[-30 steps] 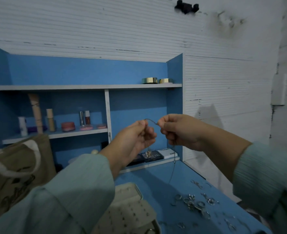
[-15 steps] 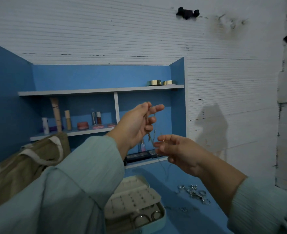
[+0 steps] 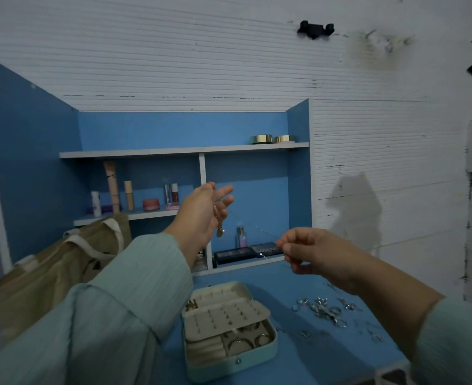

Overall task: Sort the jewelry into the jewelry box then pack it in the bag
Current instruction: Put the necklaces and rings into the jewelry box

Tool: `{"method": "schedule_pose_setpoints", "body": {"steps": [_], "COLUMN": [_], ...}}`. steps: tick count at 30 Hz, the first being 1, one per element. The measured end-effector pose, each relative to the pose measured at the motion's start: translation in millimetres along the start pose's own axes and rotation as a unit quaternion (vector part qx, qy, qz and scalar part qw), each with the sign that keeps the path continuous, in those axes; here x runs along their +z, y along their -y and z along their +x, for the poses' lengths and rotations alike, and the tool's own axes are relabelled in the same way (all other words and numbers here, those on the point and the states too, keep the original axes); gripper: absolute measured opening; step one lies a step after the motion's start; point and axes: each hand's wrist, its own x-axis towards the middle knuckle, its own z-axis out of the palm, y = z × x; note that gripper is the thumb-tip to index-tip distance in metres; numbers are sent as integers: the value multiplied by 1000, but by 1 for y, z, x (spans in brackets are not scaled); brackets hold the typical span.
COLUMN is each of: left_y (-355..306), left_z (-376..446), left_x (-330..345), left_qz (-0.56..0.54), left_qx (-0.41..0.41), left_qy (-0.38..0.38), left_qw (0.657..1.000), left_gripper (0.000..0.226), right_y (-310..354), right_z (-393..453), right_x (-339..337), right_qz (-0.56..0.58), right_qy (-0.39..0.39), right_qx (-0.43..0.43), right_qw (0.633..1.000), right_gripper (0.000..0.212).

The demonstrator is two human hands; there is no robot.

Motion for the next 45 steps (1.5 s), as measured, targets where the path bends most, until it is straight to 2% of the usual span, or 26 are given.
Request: {"method": "schedule_pose_setpoints", "body": {"steps": [4,8,11,15,22,25,27,30,35,40,45], "left_y": [6,19,27,31,30,27,26,22,24,40,72], "left_z": [-13,-25,-33,-40,-41,-36,-31,-24,-6,16,36], "left_x": [5,16,23,28,25,19,15,9,-4,-27,-54], "left_qz": [18,37,80,49,33,35,35,19,26,61,82], "left_qx": [-29,-65,-77,-107,-153,-154,-147,-138,-120,-83,-82], "left_qy": [41,87,138,175,218,215,222,238,242,181,98], "left_qw": [999,993,984,977,963,964,963,961,962,978,988], "left_gripper": [24,17,24,23,20,22,25,25,26,23,21], "right_y": [30,59,72,77,66,57,49,37,18,2,-16], "right_z": [-1,5,11,16,22,26,29,37,65,98,128], "right_x": [0,4,6,4,-2,-3,-3,1,12,27,48], "right_qz": [-183,-299,-361,-393,-286,-151,-59,-16,27,76,202], "right_qy": [-10,-7,-10,-14,-35,-14,22,61,35,33,58], "right_qx": [-68,-130,-152,-154,-104,-51,-34,-38,-26,14,58], "right_qw": [981,945,920,906,952,987,997,997,999,997,976], "right_gripper": [16,16,12,11,15,21,21,24,28,18,24]}}
